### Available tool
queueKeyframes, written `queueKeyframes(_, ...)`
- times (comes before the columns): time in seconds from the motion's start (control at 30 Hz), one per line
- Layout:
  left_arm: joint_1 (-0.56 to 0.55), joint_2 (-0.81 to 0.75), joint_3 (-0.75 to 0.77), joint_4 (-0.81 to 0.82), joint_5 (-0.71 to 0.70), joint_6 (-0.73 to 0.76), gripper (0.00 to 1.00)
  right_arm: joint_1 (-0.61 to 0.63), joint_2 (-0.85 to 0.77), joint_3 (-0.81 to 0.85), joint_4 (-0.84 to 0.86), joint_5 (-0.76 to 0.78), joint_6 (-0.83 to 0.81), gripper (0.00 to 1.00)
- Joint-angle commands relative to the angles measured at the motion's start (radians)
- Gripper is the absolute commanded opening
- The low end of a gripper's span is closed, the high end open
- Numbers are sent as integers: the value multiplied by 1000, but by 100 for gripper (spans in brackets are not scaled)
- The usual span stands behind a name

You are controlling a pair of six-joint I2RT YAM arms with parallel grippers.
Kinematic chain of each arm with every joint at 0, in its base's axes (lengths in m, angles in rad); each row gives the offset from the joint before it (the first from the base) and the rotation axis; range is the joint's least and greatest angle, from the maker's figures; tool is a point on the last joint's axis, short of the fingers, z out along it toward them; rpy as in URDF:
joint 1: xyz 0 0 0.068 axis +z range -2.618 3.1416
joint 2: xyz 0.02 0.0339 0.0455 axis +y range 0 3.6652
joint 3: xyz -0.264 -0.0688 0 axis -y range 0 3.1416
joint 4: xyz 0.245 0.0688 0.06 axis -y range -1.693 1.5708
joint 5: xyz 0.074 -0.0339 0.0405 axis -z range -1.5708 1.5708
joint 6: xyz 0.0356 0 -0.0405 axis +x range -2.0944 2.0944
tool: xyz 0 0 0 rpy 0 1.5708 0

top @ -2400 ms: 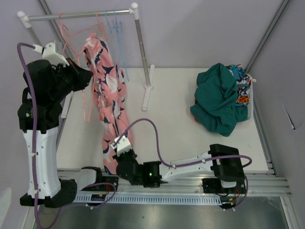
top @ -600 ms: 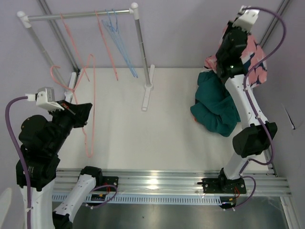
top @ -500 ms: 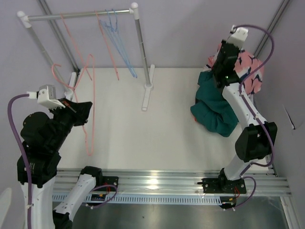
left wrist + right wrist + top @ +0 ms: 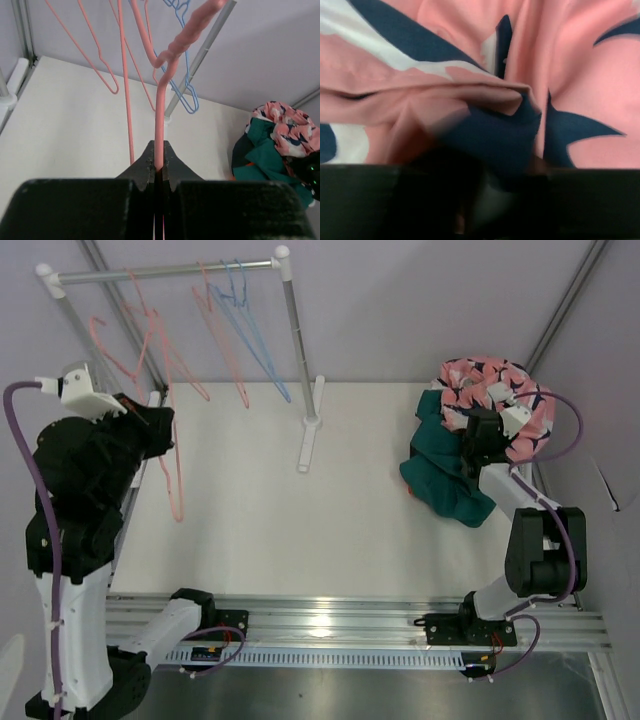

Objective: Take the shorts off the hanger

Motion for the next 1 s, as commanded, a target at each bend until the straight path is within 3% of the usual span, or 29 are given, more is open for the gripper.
queueKeyframes(0.0, -4, 96, 93, 19, -45, 68, 0, -14, -42, -76, -21, -225, 103, 58)
queueKeyframes(0.03, -4, 130, 102, 40, -51, 74, 0, -10, -54, -116, -13, -259, 112, 99)
queueKeyframes(0.13, -4, 182, 136, 82, -53, 85, 0, 21, -120, -165, -48, -287, 151, 99)
queueKeyframes(0.4, -3, 380, 294, 109, -14, 59, 0, 257, -387, -360, -65, -201, 136, 99)
queueKeyframes(0.6, 19, 504, 349, 143, -13, 68, 0, 299, -460, -422, -38, -176, 125, 99)
queueKeyframes(0.97, 122, 828, 653, 104, 64, 46, 0, 352, -458, -431, 2, -176, 73, 99)
